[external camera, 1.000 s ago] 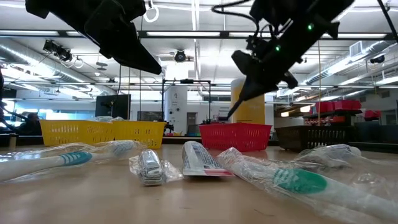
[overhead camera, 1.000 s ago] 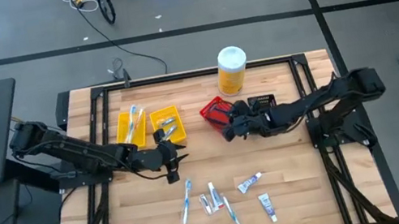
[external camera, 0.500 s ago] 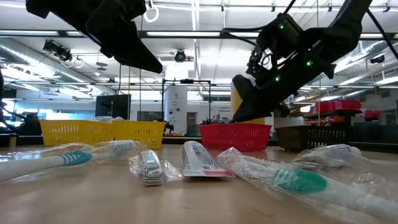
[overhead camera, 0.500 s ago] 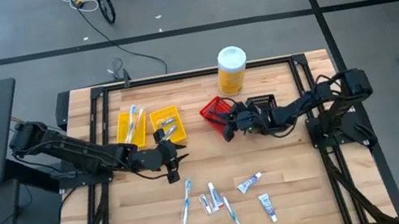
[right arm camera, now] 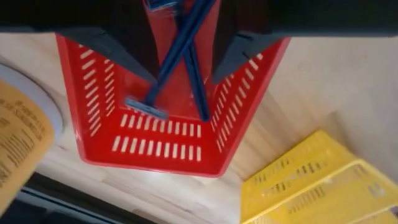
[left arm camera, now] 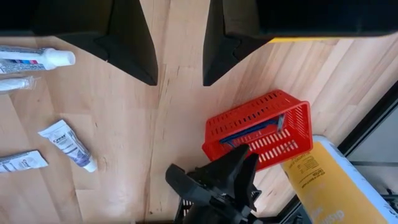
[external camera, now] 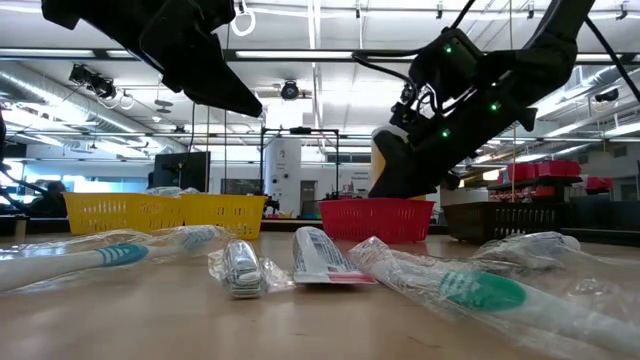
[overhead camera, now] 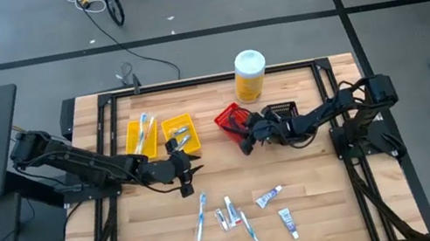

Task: Pick & Place Travel size toiletries
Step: Put the white toothpaste into the black bin

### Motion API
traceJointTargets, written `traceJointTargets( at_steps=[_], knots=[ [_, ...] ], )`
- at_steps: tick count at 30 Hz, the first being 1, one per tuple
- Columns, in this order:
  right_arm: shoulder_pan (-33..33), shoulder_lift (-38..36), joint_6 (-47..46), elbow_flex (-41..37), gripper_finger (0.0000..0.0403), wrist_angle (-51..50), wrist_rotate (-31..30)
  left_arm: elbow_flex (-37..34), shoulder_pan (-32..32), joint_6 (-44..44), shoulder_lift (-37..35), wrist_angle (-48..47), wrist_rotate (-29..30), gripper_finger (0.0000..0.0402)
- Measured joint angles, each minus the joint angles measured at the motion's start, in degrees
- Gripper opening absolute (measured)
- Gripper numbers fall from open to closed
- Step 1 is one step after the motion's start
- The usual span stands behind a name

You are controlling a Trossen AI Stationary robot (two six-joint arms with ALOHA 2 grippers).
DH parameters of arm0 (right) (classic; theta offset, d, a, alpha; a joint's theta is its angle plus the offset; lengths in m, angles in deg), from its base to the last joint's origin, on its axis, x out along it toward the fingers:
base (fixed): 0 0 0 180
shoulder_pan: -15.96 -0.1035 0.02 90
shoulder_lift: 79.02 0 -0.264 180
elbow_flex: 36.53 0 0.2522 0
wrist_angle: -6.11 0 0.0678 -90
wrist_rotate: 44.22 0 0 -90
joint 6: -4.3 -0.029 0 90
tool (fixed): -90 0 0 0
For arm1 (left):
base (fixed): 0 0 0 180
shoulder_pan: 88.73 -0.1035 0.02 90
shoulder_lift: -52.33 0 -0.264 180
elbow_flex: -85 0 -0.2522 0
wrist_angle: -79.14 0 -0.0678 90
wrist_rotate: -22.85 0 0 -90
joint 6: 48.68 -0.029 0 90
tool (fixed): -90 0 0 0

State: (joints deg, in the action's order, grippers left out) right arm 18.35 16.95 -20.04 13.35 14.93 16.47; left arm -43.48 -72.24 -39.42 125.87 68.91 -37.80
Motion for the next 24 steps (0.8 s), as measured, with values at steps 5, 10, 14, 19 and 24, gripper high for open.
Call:
traceJointTargets(
  at_steps=[5,10,14,19,24],
  knots=[
    [-0.8,-1.1,6.7,0.0,0.0209,0.8,2.7,0.0,0.0,0.0,0.0,0.0,-0.3,0.0137],
    [-2.7,-5.5,7.7,0.0,0.0227,0.8,6.9,0.0,0.0,0.0,0.0,0.0,-0.4,0.0137],
    [-5.7,-9.7,11.9,0.0,0.0229,0.6,12.4,0.0,0.0,0.0,0.0,0.0,-0.4,0.0137],
    [-9.9,-13.1,16.2,0.0,0.0219,-0.1,25.5,0.0,0.0,0.0,0.0,0.0,-0.4,0.0137],
    [-14.9,-13.2,16.2,0.0,0.0204,-2.1,32.8,0.0,0.0,0.0,0.0,0.0,-0.4,0.0137]
  ],
)
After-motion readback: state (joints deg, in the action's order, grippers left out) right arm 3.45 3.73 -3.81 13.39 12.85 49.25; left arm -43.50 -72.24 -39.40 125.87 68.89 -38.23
